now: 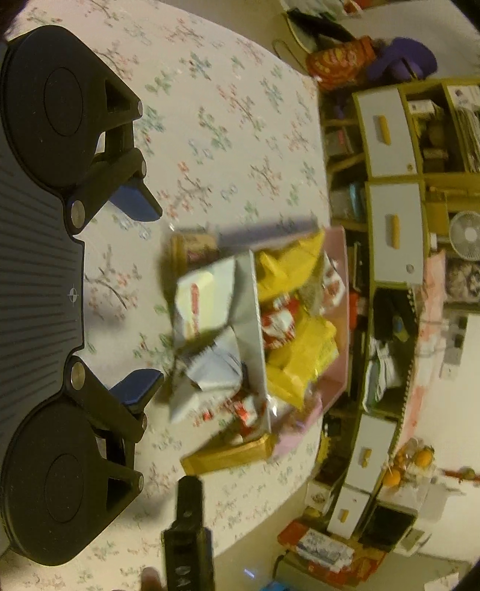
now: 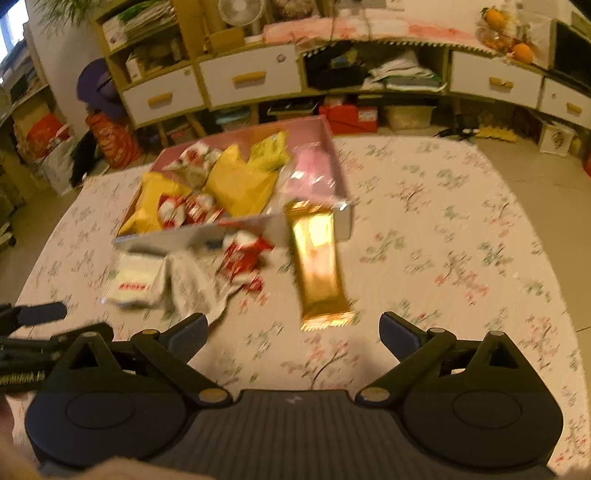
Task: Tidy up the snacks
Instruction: 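Move both tools back to the snacks in front of the box, then grasp the white crinkled wrapper with the right tool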
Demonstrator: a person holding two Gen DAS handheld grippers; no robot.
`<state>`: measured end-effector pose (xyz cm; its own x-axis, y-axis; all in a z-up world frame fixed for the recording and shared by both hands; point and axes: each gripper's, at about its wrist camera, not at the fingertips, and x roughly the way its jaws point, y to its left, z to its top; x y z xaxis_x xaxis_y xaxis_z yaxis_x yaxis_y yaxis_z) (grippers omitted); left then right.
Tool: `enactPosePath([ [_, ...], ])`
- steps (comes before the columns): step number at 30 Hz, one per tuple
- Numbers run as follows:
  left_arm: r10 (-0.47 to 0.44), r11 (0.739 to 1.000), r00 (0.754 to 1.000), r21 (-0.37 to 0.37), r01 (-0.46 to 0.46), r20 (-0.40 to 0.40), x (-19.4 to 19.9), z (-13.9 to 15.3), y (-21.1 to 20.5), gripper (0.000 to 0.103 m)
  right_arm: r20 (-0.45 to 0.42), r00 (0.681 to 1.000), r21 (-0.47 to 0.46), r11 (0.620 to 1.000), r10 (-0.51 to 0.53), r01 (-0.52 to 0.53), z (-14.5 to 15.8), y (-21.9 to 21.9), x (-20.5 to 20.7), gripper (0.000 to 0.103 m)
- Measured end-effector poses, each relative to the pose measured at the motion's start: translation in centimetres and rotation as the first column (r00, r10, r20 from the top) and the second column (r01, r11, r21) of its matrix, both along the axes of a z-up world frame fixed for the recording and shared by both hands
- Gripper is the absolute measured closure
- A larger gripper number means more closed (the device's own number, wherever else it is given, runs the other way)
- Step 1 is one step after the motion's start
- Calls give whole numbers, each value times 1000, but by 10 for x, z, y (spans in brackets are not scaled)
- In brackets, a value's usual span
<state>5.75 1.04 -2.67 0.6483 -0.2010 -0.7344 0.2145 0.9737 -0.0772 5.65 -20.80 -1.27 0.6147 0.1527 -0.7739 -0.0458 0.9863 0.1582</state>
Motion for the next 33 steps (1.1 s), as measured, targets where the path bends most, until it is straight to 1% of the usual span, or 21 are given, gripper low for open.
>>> enactPosePath([
  [2, 13, 1000, 1000, 0, -13, 17, 1, 0, 6, 15, -4, 999, 0, 999, 37, -37, -1, 6, -1, 4],
  [5, 24, 1000, 999, -6, -24, 41, 3, -2, 16, 15, 23, 996, -13, 996, 89, -88, 0, 15, -2, 4],
  [11, 32, 991, 998, -131, -25, 53, 15, -6, 30, 20, 73, 978, -21, 981, 196, -195, -5, 33, -1, 6],
  [13, 25, 988, 998, -155, -17, 51, 20, -7, 29, 29, 87, 969, -36, 973, 230, -227, -6, 39, 0, 8],
  [14, 21, 985, 999, -169, -12, 47, 23, -8, 29, 32, 90, 966, -40, 970, 243, -240, -7, 41, 1, 8],
  [16, 11, 980, 999, -198, -3, 37, 29, -9, 27, 43, 94, 960, -43, 965, 263, -260, -8, 45, 2, 11],
  [17, 8, 978, 999, -209, -2, 31, 30, -10, 27, 45, 94, 959, -46, 963, 269, -266, -9, 46, 3, 12],
  [18, 5, 975, 1000, -221, 1, 24, 33, -11, 26, 50, 96, 957, -49, 962, 272, -269, -10, 47, 5, 15],
  [19, 3, 974, 1000, -228, 1, 17, 34, -12, 25, 55, 97, 957, -49, 962, 273, -269, -11, 50, 7, 20],
  [20, 2, 972, 1000, -236, 0, 8, 37, -13, 24, 58, 99, 956, -45, 960, 278, -275, -11, 51, 8, 23],
  [21, 3, 970, 1000, -244, -2, 1, 39, -15, 24, 63, 97, 954, -37, 959, 284, -281, -11, 51, 10, 30],
  [22, 3, 967, 1000, -255, -5, -8, 42, -16, 23, 65, 94, 953, -27, 958, 287, -286, -11, 52, 12, 38],
  [24, 5, 962, 1000, -274, -10, -20, 46, -18, 23, 66, 91, 954, -2, 958, 287, -288, -12, 54, 17, 44],
  [26, 7, 957, 1000, -289, -15, -30, 49, -19, 22, 67, 90, 954, 17, 957, 287, -290, -12, 58, 20, 45],
  [28, 10, 956, 999, -294, -20, -36, 52, -21, 21, 67, 86, 952, 22, 954, 295, -298, -14, 63, 22, 49],
  [31, 18, 951, 998, -309, -34, -53, 56, -24, 20, 68, 91, 952, 0, 956, 294, -295, -14, 68, 24, 49],
  [33, 26, 945, 997, -324, -46, -69, 59, -27, 20, 70, 91, 953, 7, 957, 288, -289, -15, 68, 25, 49],
])
